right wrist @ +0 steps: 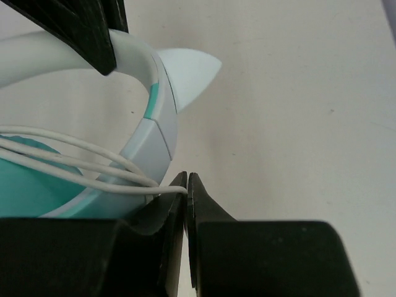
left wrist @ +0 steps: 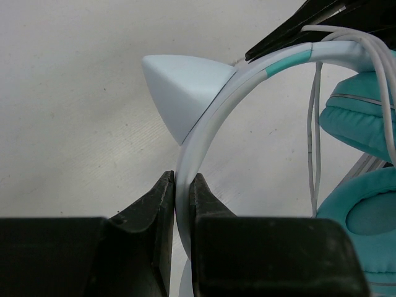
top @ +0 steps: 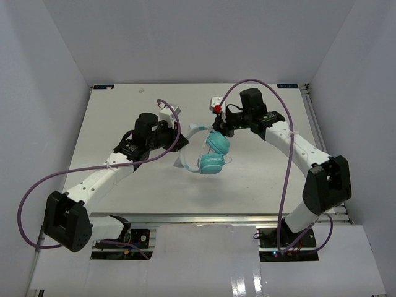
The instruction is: Wrap the headphones
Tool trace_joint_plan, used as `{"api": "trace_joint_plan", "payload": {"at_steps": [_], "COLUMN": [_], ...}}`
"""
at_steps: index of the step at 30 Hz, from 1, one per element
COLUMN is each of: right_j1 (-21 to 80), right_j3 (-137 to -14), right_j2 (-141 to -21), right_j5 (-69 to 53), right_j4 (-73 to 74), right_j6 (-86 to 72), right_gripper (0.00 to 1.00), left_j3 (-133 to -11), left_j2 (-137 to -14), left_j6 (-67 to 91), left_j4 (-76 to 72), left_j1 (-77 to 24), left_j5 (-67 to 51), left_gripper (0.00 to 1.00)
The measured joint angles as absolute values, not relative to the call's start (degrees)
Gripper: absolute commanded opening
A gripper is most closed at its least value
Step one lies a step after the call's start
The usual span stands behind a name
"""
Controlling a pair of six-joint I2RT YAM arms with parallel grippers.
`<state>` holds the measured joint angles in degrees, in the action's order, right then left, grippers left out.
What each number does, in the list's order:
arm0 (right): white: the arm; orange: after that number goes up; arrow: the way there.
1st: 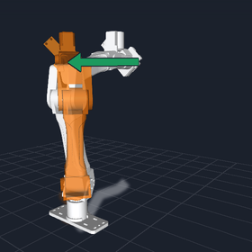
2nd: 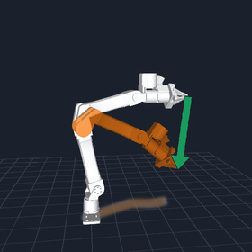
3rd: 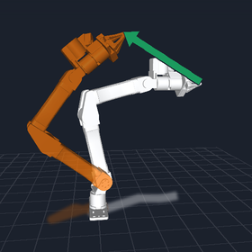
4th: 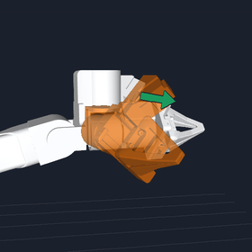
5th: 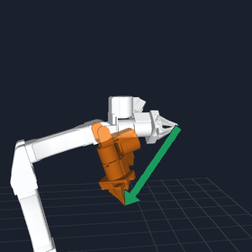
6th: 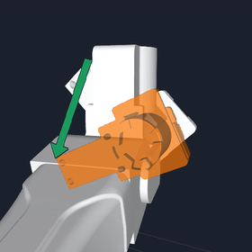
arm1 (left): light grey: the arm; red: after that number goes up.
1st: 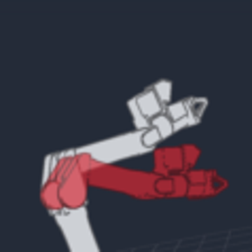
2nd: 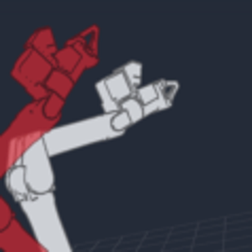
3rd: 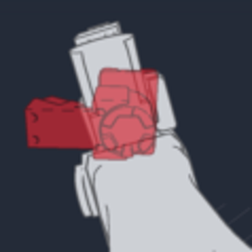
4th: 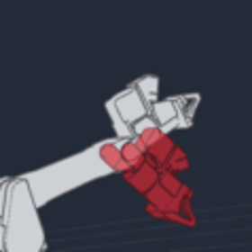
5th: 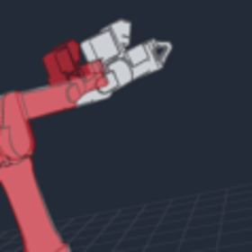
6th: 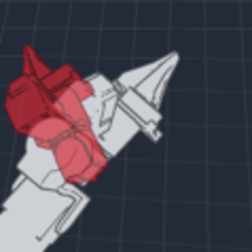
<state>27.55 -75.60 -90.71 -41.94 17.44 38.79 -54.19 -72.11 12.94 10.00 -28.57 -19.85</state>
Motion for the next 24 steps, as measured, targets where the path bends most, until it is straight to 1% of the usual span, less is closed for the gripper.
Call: {"api": "trace_joint_plan", "payload": {"at_steps": [5,10,15,19,24], "right_j1": [25.8,25.0,25.0,25.0,24.6], "right_j3": [-73.5,-69.5,-69.1,-70.5,-74.7], "right_j2": [-97.3,-104.3,-110.0,-114.3,-119.4], "right_j5": [-47.8,-48.6,-49.7,-49.3,-46.1], "right_j4": [9.1,0.3,-6.4,-9.3,-9.0], "right_j6": [23.2,7.2,-4.9,-10.3,-11.8], "right_gripper": [0.08,0.08,0.08,0.11,0.13], "left_j3": [-53.2,-50.8,-49.5,-49.3,-50.9], "left_j2": [-76.3,-82.5,-86.5,-90.4,-97.3], "left_j6": [13.9,14.5,14.4,14.4,14.6], "left_j4": [7.3,3.5,-0.6,-4.0,-8.1], "left_j1": [-28.4,-28.0,-26.8,-25.4,-24.1], "left_j5": [-16.3,-13.8,-11.8,-11.3,-11.0], "left_gripper": [0.0,0.0,0.0,0.0,0.0]}}
